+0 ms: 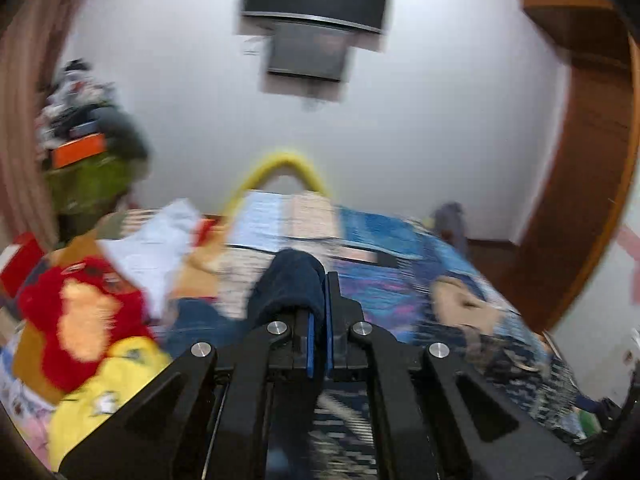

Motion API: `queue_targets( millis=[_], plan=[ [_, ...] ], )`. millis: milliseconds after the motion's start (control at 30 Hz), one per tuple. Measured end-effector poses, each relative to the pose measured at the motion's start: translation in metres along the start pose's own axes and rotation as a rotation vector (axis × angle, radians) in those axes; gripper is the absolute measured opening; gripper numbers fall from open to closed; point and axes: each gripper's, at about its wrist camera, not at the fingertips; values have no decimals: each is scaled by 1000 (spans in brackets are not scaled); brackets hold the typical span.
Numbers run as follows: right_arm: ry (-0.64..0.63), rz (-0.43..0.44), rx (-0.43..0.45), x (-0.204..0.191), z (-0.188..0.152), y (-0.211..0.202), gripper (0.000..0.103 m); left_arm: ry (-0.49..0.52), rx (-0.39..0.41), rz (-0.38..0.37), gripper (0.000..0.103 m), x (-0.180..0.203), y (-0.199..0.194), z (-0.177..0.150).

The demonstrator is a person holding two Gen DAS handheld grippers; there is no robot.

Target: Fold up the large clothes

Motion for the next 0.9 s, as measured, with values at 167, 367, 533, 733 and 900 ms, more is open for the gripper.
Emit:
queue_targets(
  millis=[167,367,533,733,900],
  plan=[
    [4,-16,33,22,0,-30,103,143,-91,-100,3,92,33,-29],
    [91,36,-1,55,-3,-41,103,169,-263,-209,3,155,53,-118],
    [114,38,-65,63,-12,-27,103,186,-448,-257,3,194,80,-180],
    [73,19,-107,54,-21,-12,103,203,-546,-299,9,206,81,-211],
    [6,13,-132,33,-15,1,103,192,-524,-312,69,185,50,-203]
  ],
)
Point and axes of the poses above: each gripper's, at about its wrist camera, not at the fingertips, and y roughly the way its jaws point, x to its right, z to its top, and after that the axes turned 5 degrees about y, right-handed
